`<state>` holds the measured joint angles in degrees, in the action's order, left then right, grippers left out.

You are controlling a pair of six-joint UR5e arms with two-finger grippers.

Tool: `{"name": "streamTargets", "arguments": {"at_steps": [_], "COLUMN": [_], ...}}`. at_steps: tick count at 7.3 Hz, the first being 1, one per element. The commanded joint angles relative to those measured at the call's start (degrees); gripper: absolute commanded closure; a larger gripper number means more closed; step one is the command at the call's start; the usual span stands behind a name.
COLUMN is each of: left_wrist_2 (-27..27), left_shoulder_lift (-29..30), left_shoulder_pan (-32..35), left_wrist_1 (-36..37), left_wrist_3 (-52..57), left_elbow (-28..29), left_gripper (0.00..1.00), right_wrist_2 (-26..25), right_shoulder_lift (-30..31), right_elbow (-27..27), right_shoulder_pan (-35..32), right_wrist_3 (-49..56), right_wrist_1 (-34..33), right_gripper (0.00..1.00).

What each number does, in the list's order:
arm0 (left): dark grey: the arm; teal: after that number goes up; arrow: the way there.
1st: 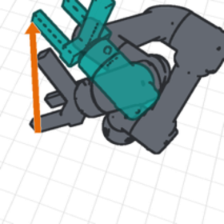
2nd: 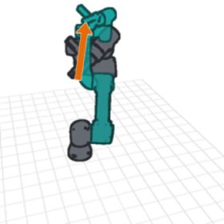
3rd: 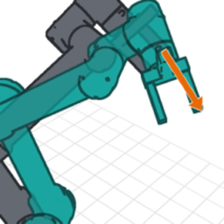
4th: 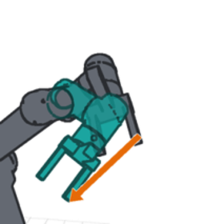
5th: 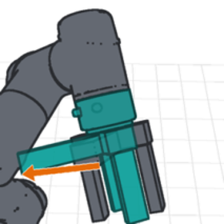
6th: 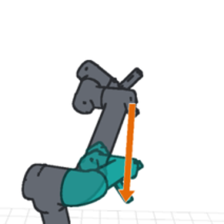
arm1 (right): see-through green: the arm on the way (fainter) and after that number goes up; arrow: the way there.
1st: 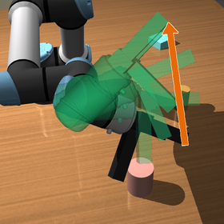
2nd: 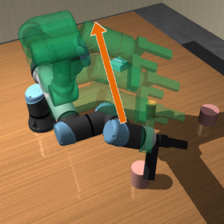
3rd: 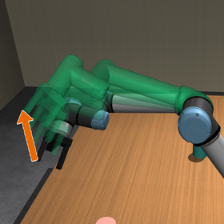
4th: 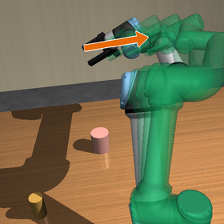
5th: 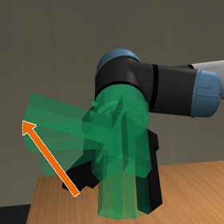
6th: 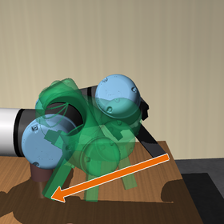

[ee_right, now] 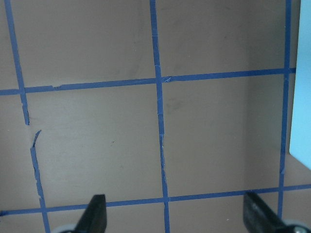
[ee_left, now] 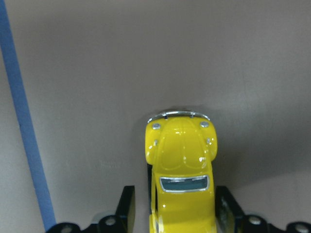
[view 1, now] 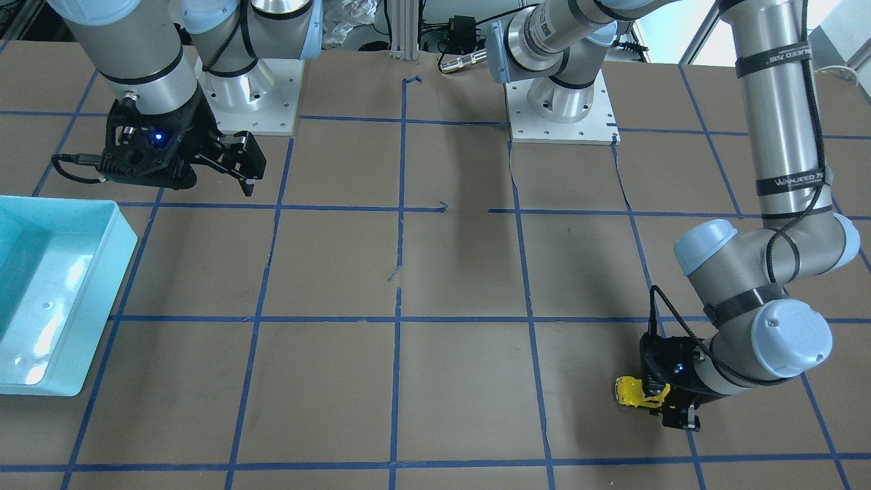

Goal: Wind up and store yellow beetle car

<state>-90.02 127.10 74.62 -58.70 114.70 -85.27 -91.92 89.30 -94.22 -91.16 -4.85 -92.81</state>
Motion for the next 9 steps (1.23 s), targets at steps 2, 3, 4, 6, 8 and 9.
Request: {"name": "streamTargets", "arguments": {"at_steps": [2, 3, 4, 6, 8, 9], "left_wrist_2": [-0.6, -0.6, -0.6, -0.8, -0.8, -0.8], "left_shoulder_lift": [-0.3, -0.5, -0.6, -0.8, -0.7, -0.6], "left_shoulder_pan": [0.0, 0.0, 0.0, 0.0, 0.0, 0.0], "left_wrist_1": [0.1, 0.1, 0.1, 0.1, 0.0, 0.0], "left_wrist_3": [-0.1, -0.1, -0.1, -2.4, -6.0, -6.4], "left_elbow": [-0.7, -0.8, -0.8, -0.7, -0.8, -0.8], "left_gripper": [0.56, 0.70, 0.81, 0.90, 0.97, 0.97], "right_wrist_2": [0.0, 0.1, 0.1, 0.0, 0.2, 0.2], "right_shoulder_lift": [0.0, 0.0, 0.0, 0.0, 0.0, 0.0], "right_elbow": [0.0, 0.0, 0.0, 0.0, 0.0, 0.0], "right_shoulder_pan": [0.0, 0.0, 0.0, -0.1, 0.0, 0.0], "right_wrist_3": [-0.1, -0.1, -0.1, -0.1, -0.1, -0.1], "right_wrist_1": [0.0, 0.0, 0.0, 0.0, 0.0, 0.0], "right_gripper": [0.00, 0.00, 0.00, 0.00, 0.00, 0.00]}}
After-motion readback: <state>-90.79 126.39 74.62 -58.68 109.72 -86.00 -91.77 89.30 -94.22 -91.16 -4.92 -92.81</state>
